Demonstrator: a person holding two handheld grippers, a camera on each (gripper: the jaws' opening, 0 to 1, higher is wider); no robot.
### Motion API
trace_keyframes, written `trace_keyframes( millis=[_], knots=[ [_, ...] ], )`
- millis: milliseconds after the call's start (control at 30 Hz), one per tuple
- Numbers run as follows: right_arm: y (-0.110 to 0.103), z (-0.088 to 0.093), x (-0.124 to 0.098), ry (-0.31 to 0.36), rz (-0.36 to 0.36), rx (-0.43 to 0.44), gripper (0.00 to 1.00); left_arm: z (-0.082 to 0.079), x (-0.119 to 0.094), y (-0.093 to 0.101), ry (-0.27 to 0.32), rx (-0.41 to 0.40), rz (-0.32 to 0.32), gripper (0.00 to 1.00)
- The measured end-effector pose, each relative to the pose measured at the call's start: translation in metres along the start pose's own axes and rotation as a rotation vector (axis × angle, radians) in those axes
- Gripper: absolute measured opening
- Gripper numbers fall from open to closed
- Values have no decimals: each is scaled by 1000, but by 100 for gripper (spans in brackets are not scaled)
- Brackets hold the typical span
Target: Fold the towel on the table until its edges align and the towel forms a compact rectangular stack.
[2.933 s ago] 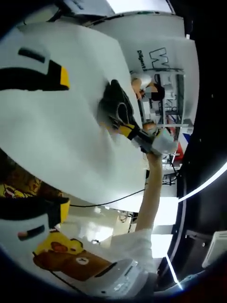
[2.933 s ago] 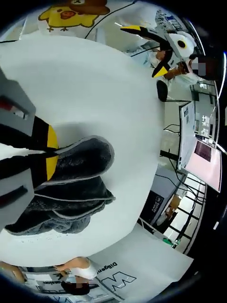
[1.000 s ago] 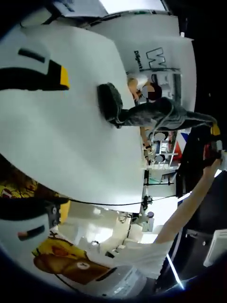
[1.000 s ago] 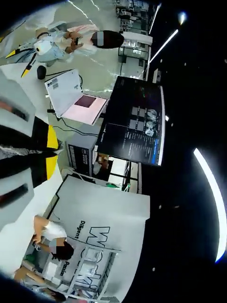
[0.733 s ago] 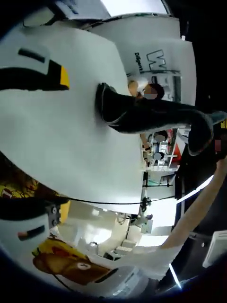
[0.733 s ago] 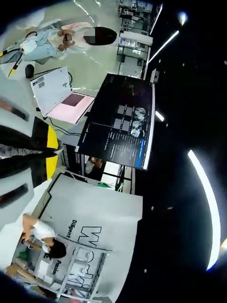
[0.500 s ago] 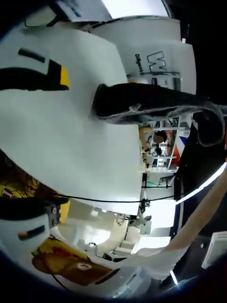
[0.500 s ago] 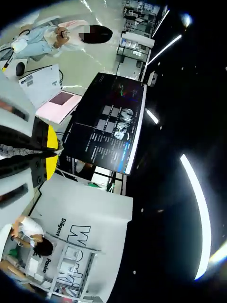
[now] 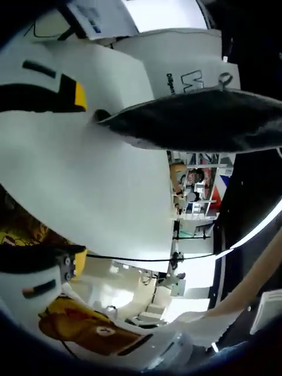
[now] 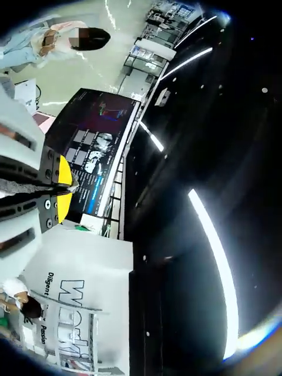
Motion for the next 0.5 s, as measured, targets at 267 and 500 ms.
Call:
trace_keyframes(
  millis=[267, 500],
  knots=[
    [2, -9, -9, 47, -35, 27, 1, 5, -4, -4, -10, -11, -4, 98],
    [54, 40, -74, -108, 19, 34, 1, 4, 2, 7, -14, 3, 25, 98]
  ],
)
Point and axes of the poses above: the point that each gripper's makers call its tool centre point, and the gripper's own axes: x roughly forward along the fingers, y roughly to its right, z roughly out of its underside, the point moved 4 cm from there along -x, roughly backward along the fingers, and after that the axes turned 1 degree about x, right-handed, at the moved point
